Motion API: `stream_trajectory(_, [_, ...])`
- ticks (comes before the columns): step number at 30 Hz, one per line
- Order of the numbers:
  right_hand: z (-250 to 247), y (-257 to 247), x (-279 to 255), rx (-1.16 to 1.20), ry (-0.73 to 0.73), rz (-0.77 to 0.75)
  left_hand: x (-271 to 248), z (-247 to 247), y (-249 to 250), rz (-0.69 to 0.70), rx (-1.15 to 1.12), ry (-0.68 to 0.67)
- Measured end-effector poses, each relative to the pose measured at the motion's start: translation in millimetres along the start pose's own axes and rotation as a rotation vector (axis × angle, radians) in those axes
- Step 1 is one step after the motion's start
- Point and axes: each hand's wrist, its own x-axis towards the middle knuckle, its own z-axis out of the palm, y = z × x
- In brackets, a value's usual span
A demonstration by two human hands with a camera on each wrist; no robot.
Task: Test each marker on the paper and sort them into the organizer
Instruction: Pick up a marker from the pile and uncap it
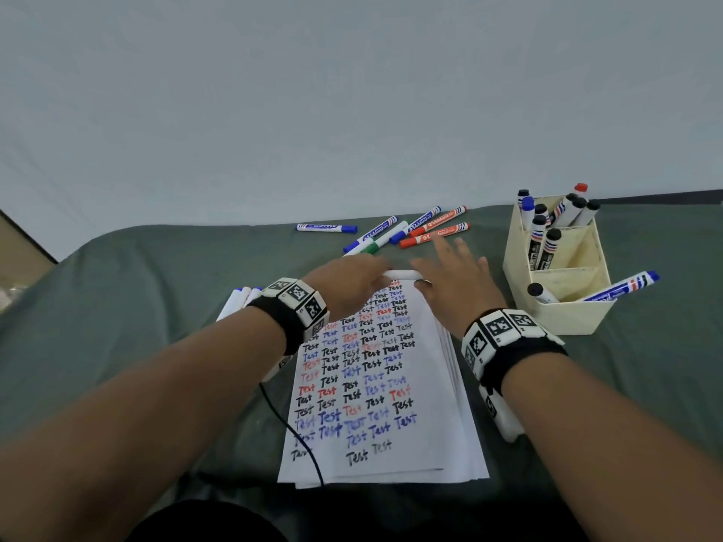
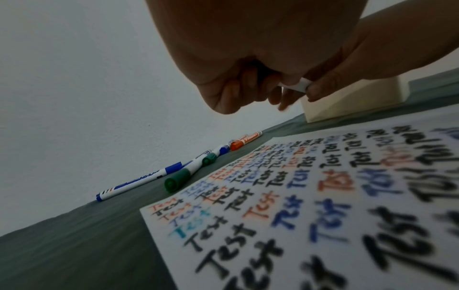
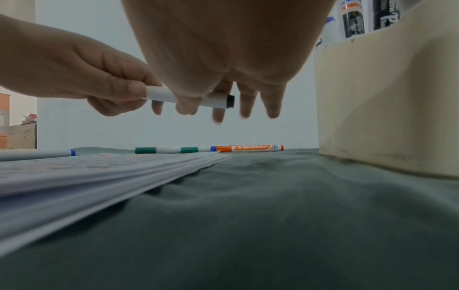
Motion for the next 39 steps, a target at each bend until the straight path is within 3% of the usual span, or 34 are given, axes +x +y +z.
stream_trajectory(5, [-5.5,-1.0,-2.9,0.139,-0.014,-0.063,-15.8,1.7,4.6,-0.024,0.104,-0.055])
stream_trajectory(11, [-4.6,-6.2,1.8,0.126,-0.052,-0.144,-32.6,3.0,-8.6,-0.126,0.004,-0.052])
stream_trajectory(21, [-3.0,-1.1,2.2,0.145,-0.033,-0.071,-73.0,9.3,-68.3,-0.49,-0.059,0.019])
stream_trajectory(27, [-1.7,-1.2,1.8,0.179,0.0,-0.05,-81.2,-0.7,-93.0,-0.455,0.16,-0.206])
stream_trajectory(39, [2.3,0.7,4.3,0.195,-0.013,-0.03,-78.0,11.1,-88.6,-0.48,0.024,-0.046])
